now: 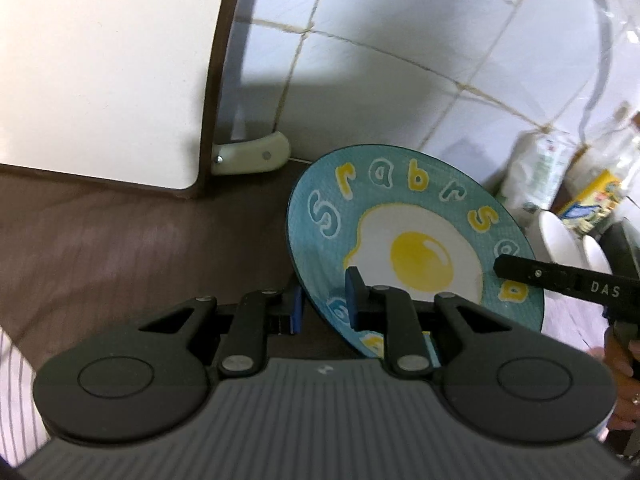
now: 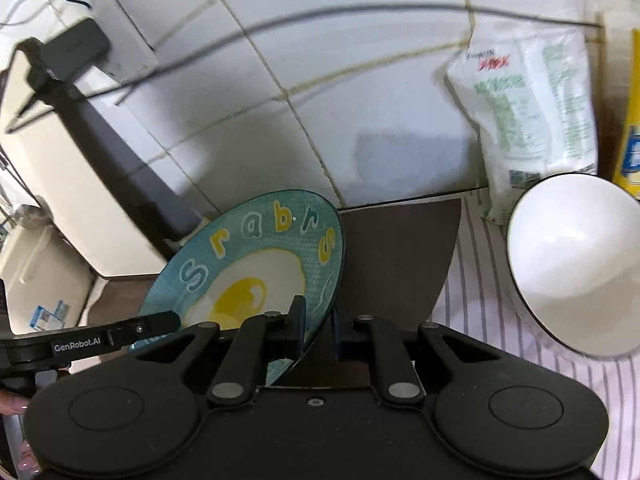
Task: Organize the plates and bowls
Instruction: 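Place the blue plate with the right tool onto the stack held by the left tool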
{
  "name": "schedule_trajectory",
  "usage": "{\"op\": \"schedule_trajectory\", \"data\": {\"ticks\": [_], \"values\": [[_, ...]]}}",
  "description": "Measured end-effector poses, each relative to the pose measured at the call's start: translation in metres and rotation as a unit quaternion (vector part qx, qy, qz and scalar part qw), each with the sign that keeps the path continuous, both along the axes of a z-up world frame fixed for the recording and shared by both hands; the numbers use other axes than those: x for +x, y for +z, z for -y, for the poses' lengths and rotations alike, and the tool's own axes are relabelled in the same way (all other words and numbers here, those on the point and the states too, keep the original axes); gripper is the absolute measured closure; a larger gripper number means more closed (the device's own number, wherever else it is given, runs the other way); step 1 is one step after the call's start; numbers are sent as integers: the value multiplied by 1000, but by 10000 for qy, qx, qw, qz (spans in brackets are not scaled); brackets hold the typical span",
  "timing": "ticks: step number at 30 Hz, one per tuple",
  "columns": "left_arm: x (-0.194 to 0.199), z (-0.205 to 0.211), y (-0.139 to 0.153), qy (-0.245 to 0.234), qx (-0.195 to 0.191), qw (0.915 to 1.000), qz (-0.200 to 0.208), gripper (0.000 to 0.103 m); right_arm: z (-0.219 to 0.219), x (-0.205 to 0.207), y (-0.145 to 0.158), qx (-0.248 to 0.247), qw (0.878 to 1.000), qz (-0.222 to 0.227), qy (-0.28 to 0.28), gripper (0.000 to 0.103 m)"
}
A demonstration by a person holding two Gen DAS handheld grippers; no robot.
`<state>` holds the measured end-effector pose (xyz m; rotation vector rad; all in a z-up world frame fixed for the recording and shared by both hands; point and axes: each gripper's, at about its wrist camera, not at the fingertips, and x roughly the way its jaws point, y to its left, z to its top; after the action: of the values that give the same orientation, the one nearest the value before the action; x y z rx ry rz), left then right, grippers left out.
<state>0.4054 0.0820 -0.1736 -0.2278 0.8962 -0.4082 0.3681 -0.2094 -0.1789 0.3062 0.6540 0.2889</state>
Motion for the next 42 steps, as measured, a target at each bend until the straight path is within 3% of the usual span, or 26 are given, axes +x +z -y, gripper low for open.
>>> {"op": "schedule_trajectory", "data": {"ticks": [13, 18, 28, 42], "values": [[-85, 7, 72, -461, 8, 9985, 278, 84, 22, -121, 41, 182, 9978, 567, -282, 86], [-115, 11, 83, -563, -70, 9981, 237, 84, 29, -165, 41, 192, 9965, 703, -419, 85], [-153, 21, 60, -680, -92, 9975, -168, 84, 35, -214, 9, 252, 9958, 497, -721, 85], [-153, 32, 14, -607, 25, 9959, -664, 84, 38, -209, -29, 152, 9973, 32, -717, 85]]}}
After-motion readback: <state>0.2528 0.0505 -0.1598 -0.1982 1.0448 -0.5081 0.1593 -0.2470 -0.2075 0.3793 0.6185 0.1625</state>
